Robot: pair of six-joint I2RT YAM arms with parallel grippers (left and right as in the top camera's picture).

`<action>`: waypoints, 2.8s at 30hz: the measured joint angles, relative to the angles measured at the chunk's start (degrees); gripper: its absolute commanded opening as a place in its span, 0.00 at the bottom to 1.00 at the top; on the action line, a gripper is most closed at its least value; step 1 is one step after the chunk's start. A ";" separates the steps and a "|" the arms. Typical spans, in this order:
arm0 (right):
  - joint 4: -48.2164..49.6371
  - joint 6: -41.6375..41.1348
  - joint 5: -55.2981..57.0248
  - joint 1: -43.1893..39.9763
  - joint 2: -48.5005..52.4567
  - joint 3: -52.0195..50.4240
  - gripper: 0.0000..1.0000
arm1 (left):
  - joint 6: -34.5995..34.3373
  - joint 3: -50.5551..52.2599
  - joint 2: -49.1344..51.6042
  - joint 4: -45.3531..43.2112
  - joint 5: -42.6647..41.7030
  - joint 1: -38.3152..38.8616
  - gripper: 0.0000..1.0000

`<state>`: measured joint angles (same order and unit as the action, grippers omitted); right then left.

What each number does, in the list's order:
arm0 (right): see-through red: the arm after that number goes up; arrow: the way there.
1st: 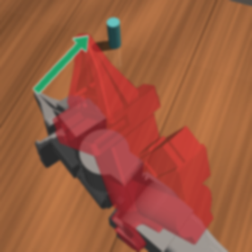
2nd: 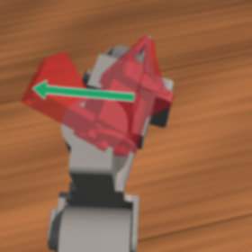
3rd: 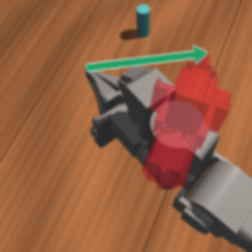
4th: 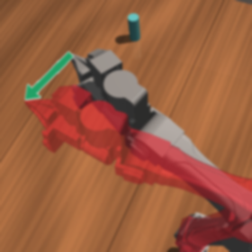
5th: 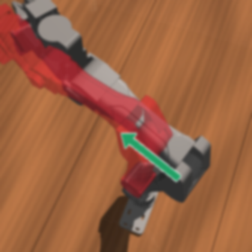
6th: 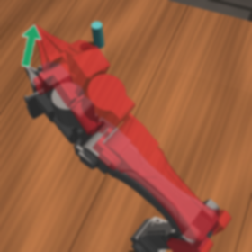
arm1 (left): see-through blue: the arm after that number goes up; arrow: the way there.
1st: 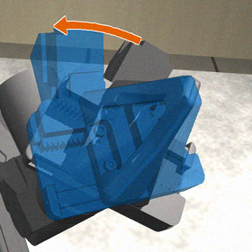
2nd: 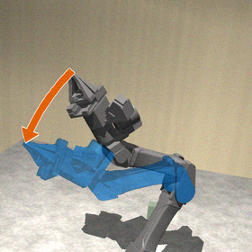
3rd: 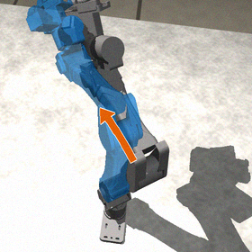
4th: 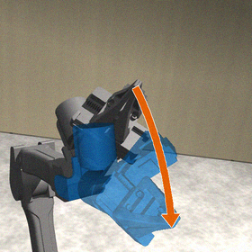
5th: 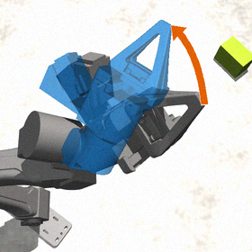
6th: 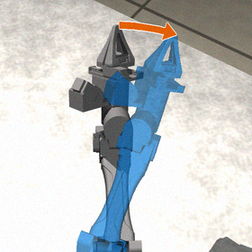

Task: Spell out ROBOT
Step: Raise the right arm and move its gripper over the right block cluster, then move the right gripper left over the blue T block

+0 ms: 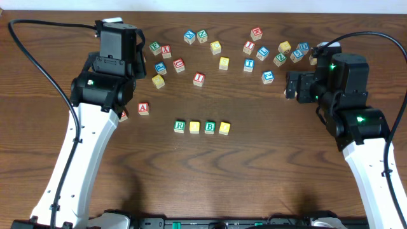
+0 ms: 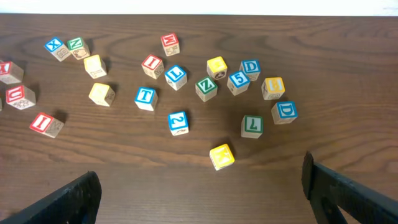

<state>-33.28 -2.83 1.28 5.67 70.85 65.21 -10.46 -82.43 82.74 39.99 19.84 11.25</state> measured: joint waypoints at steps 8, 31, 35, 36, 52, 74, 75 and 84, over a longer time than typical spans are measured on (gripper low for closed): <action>0.83 0.46 0.04 0.00 0.00 0.00 0.87 | 0.00 0.00 0.00 0.33 0.00 0.00 0.70; -6.82 -1.03 -1.09 0.00 7.13 12.87 0.92 | 0.00 0.00 0.00 0.98 0.00 0.00 0.80; -8.17 -0.81 -1.31 0.00 10.14 15.45 0.96 | 0.00 0.00 0.00 0.94 0.00 0.00 0.82; -8.39 -0.79 -1.36 0.00 10.54 15.56 0.97 | 0.02 0.00 0.00 0.98 0.00 0.00 0.82; -11.30 -2.03 -1.55 0.00 11.69 16.79 0.96 | 0.02 0.00 0.00 0.96 0.00 0.00 0.86; -19.93 -13.42 7.08 11.69 35.76 42.01 0.95 | 0.02 0.00 0.00 0.96 0.00 0.00 0.87; -19.82 -14.73 7.80 12.61 36.15 42.16 0.93 | 0.02 0.00 0.00 0.96 0.00 0.00 0.87; -17.97 -21.05 10.40 14.12 38.25 43.34 0.94 | 0.02 0.00 0.00 0.96 0.00 0.00 0.87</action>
<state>-51.24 -23.88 11.68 19.79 109.10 108.55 -10.44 -82.43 82.74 40.95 19.84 11.25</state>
